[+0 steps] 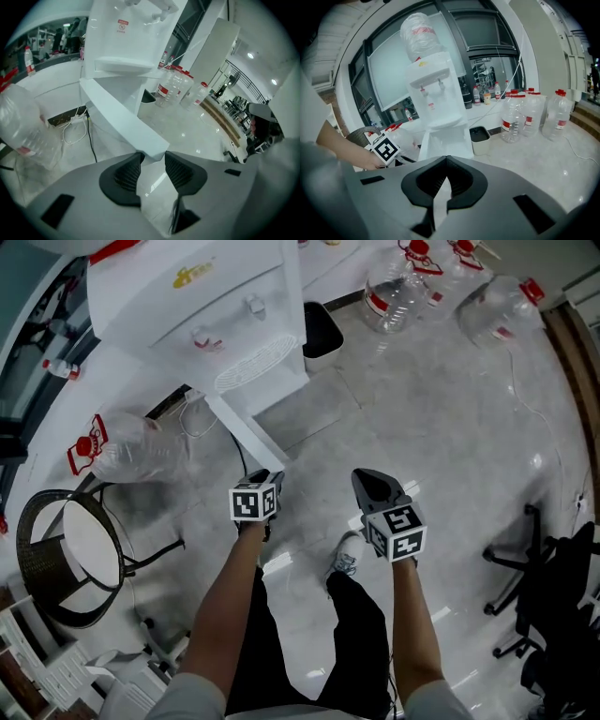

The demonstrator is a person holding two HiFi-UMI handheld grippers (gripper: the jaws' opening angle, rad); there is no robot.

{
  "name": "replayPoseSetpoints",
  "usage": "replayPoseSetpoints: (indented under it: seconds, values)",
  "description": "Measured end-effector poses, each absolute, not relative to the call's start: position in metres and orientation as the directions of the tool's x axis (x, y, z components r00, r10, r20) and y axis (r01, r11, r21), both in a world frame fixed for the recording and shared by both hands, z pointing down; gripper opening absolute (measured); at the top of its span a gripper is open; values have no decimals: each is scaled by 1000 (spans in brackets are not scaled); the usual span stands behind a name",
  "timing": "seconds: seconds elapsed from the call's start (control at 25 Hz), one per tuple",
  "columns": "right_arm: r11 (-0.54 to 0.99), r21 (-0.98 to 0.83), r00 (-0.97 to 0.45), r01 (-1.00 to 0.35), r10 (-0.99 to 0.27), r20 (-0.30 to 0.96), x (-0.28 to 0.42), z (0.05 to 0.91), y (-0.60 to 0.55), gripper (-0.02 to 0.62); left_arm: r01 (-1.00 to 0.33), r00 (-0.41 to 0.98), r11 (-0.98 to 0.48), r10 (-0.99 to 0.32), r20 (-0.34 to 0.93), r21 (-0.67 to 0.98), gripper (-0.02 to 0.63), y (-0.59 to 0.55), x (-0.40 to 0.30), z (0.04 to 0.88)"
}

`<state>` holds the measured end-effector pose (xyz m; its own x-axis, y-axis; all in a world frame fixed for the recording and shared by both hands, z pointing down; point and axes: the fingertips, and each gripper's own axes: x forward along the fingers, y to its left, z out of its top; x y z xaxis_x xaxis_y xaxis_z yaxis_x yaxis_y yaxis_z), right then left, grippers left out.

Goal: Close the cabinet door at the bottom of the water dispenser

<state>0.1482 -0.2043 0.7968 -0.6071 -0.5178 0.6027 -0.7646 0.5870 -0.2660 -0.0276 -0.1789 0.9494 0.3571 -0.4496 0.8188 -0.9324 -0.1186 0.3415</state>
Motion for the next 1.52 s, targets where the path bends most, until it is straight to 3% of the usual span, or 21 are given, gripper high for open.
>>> replayPoseSetpoints:
  seconds: [0.52,1.2,1.52]
  values:
    - [615,-224,-597,-756,-508,621,223,791,-278,25,-921,238,137,-543,806,364,176,-258,27,955]
    - [537,-270,-580,-799,-570,582,224,810,-378,24,-858,206,274,-590,780,434,147,-398,54,980]
    - [496,-289,-559,-819,-578,595,236,843,-399,23,-911,150,217,-617,772,351,120,-455,44,987]
